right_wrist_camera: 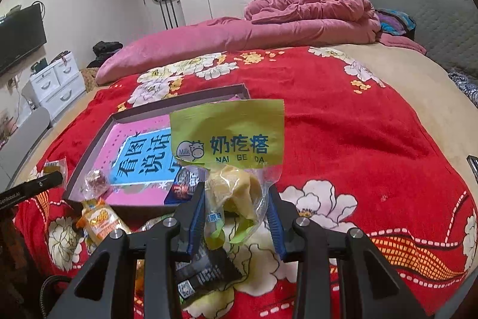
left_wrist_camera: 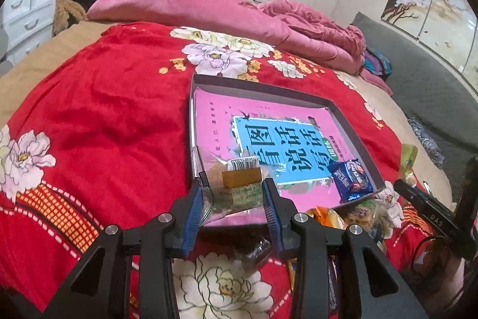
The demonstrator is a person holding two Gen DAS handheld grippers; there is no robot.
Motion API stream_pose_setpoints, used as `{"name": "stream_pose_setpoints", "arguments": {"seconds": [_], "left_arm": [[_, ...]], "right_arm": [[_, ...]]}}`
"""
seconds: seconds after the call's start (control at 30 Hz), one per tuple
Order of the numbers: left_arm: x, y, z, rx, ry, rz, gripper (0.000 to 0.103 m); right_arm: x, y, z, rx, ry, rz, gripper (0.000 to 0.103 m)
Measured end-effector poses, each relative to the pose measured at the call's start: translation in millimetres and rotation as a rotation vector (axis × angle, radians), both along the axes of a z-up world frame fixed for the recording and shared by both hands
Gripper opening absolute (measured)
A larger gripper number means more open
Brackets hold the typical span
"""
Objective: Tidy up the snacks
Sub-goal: 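Carry both held bags over the tray beside the pink book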
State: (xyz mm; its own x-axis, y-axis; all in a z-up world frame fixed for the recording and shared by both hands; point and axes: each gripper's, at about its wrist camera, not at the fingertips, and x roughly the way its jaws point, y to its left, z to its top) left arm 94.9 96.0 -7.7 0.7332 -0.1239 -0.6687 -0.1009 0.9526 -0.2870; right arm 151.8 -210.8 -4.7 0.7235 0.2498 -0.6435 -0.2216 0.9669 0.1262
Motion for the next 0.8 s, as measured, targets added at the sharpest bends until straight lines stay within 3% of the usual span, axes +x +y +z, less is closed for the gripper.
{"name": "stream_pose_setpoints", "arguments": {"seconds": [0.8], "left_arm": [[36,-8,-24,0.023,0.058,-0.024,0.040]], "right_arm": [[18,6,-1,-0.022,-0.003,-0.010,0.038]]}}
